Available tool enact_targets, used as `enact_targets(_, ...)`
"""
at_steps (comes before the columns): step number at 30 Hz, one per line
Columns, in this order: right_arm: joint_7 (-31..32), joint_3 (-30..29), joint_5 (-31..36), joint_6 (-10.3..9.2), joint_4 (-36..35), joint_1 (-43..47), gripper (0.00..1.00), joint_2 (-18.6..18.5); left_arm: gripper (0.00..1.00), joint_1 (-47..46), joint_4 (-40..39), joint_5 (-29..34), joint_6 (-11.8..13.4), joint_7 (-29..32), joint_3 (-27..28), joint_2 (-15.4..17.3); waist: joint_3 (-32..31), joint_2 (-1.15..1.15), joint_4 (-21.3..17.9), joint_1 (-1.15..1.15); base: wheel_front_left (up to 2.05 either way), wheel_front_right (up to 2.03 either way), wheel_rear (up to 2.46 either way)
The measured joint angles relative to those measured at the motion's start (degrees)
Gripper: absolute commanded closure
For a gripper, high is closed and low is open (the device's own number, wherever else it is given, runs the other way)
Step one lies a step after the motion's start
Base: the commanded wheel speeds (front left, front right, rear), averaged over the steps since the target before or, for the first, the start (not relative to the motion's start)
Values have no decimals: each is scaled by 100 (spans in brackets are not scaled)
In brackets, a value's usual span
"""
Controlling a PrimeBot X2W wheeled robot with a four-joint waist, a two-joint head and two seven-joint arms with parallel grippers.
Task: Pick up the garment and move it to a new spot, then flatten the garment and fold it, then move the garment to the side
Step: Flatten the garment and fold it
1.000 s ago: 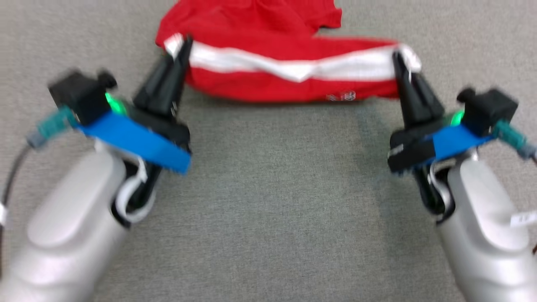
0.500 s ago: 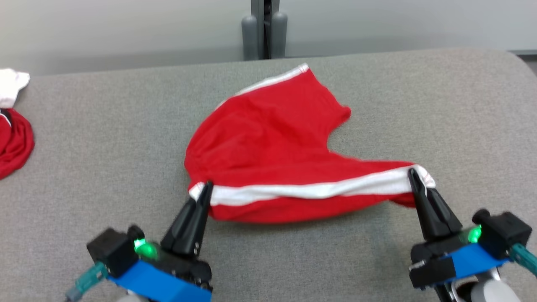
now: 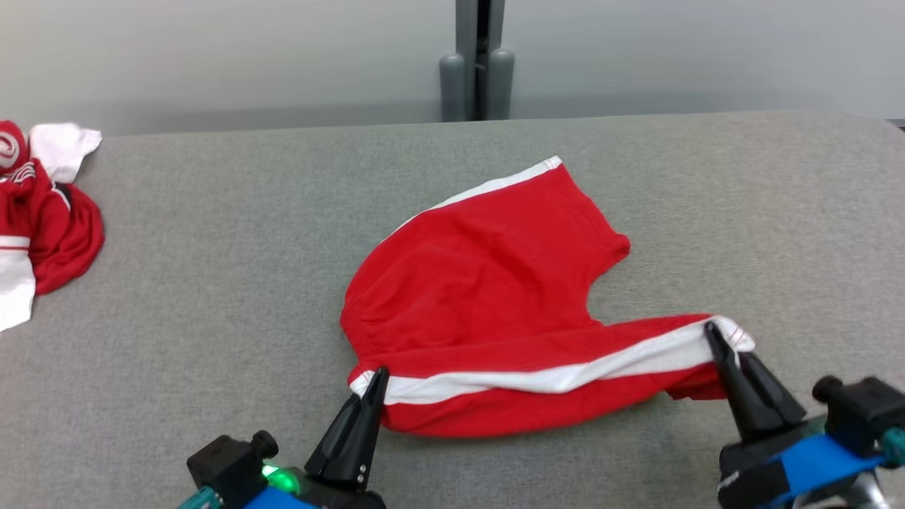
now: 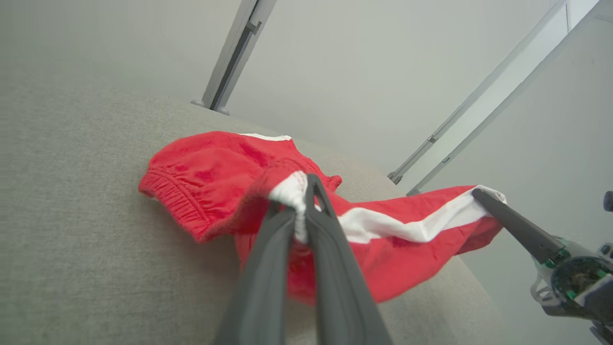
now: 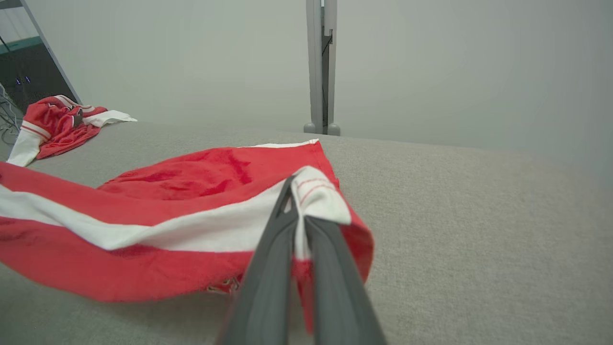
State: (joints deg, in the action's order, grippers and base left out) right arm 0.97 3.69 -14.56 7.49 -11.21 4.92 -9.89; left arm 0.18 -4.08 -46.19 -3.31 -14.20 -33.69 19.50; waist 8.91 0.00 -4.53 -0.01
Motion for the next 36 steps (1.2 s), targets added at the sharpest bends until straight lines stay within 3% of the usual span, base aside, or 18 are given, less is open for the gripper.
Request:
enact_targets(9,580,90,-360,0,960,-1565,100,-733,100,-853,779,-401,27,52,188,-667,534,0,339,2,0,0,0)
enact_targets(15,1055,506,-740,1,1820,-2968,100,-1260,100,-1737,1533,-457,127,104,325,-1061,1075,0,594,3,0,0,0)
enact_targets(19,1193,831,-992,0,2510,-3914,100,-1426,100,-2445,2121,-525,148,107,364,-1392,1420,0,898,3,0,0,0)
enact_targets(30,985,1223,-1166,1,4021,-5194,100,-1434,100,-3460,3076,-867,115,263,224,-1629,1801,0,1350,3,0,0,0)
enact_targets(32,871,1244,-1210,1,4302,-5360,65,-1369,100,-3558,3179,-938,108,280,144,-1638,1825,0,1380,3,0,0,0)
enact_targets(33,817,1233,-1250,0,4459,-5443,40,-1328,95,-3599,3215,-971,109,296,104,-1642,1830,0,1388,3,0,0,0)
enact_targets(34,765,1241,-1274,0,4593,-5512,0,-1300,73,-3638,3249,-992,110,294,54,-1646,1830,0,1391,2,0,0,0)
enact_targets(36,591,1267,-1274,0,4822,-5622,0,-1270,0,-3700,3272,-1042,124,292,-53,-1652,1828,0,1392,2,0,0,0)
